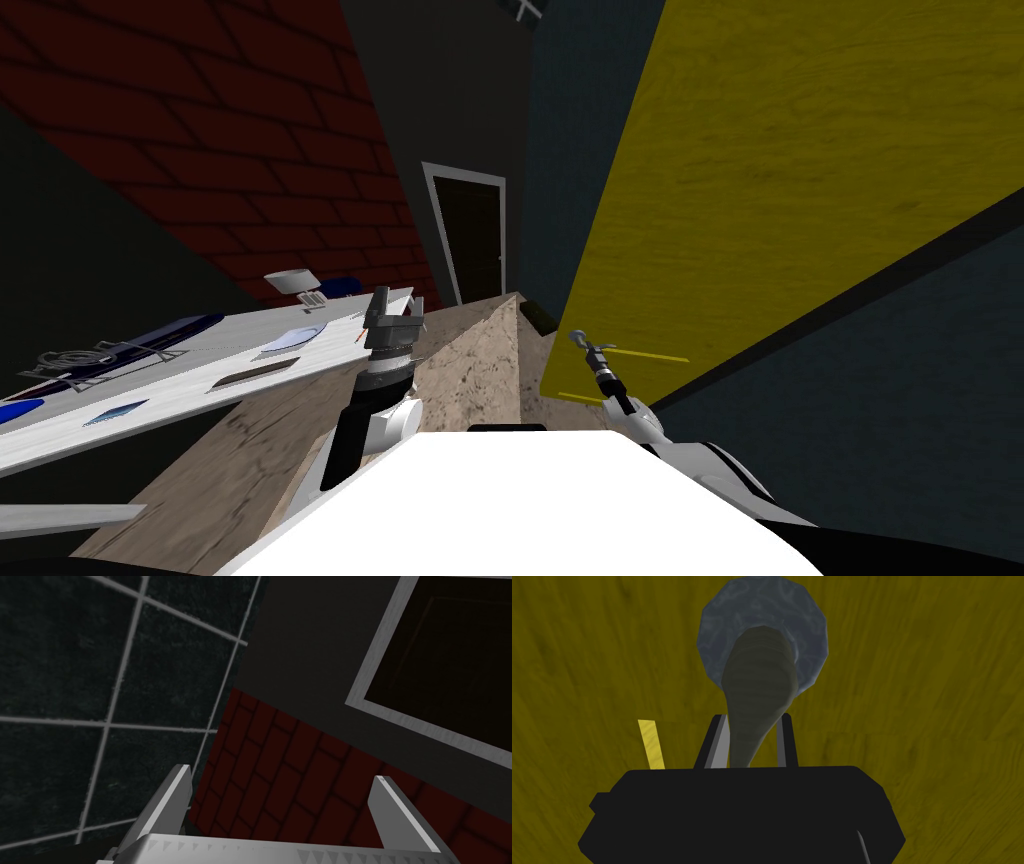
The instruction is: Pull the door open
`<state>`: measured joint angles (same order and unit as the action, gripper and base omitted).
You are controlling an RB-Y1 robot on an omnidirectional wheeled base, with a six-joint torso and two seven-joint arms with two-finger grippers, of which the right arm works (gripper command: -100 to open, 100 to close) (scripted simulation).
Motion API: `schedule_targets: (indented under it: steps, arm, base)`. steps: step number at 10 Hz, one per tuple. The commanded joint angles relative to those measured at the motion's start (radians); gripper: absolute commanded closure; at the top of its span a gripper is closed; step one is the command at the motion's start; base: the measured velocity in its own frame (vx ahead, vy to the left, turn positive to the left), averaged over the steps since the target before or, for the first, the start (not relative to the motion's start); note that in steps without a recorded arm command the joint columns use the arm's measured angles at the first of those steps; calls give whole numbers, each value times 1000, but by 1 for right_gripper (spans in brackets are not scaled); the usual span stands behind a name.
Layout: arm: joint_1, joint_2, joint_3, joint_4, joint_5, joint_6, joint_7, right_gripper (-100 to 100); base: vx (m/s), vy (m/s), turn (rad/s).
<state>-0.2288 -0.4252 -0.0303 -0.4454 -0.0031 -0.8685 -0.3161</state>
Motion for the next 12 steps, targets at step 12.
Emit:
schedule_targets:
  steps: [12]
  arm:
    - [5, -8, 16, -2, 11, -16, -18, 100]
  base:
    - [0, 0, -1]
